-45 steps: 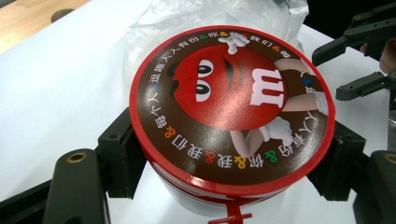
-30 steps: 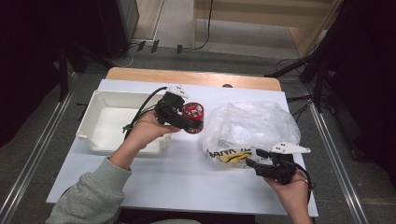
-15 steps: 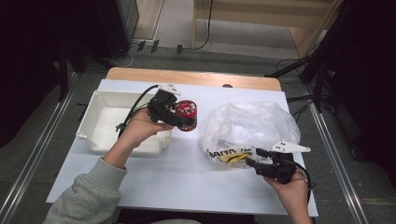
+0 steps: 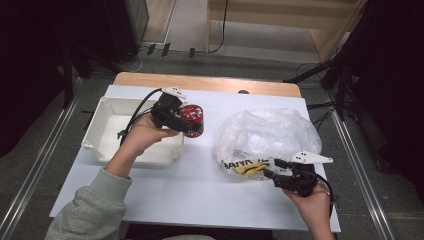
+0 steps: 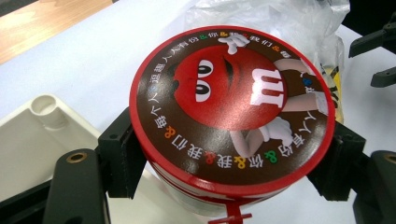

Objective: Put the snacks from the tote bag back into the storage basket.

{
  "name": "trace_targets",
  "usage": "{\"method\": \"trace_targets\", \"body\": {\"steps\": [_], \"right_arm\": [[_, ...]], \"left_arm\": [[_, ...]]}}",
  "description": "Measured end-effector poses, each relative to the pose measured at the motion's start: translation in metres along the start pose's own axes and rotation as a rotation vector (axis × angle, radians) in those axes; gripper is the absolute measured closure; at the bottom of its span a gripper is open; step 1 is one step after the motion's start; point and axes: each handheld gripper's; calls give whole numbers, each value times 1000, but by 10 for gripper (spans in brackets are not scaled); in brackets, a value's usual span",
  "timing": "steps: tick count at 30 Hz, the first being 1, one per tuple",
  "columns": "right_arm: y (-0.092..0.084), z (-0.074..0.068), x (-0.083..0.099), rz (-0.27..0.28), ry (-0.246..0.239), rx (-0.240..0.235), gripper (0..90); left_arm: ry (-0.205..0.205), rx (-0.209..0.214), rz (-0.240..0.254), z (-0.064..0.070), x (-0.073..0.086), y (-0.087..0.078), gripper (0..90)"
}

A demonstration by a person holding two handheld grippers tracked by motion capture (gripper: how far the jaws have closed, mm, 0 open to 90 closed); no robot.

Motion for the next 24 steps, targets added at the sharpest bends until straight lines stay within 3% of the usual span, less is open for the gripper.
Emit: {"method": "trace_targets", "body": {"steps": [24], "right_arm": [[0, 0, 0, -2, -1, 2, 419]], "left_arm": [[-30, -55, -21, -25, 9, -6, 261]]}}
Point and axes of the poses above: each handheld gripper's, and its own axes: y roughly forward along the jaws, x roughly out of its underside, z roughly to its right, and after that the axes turned 7 degrees about -x, right-handed
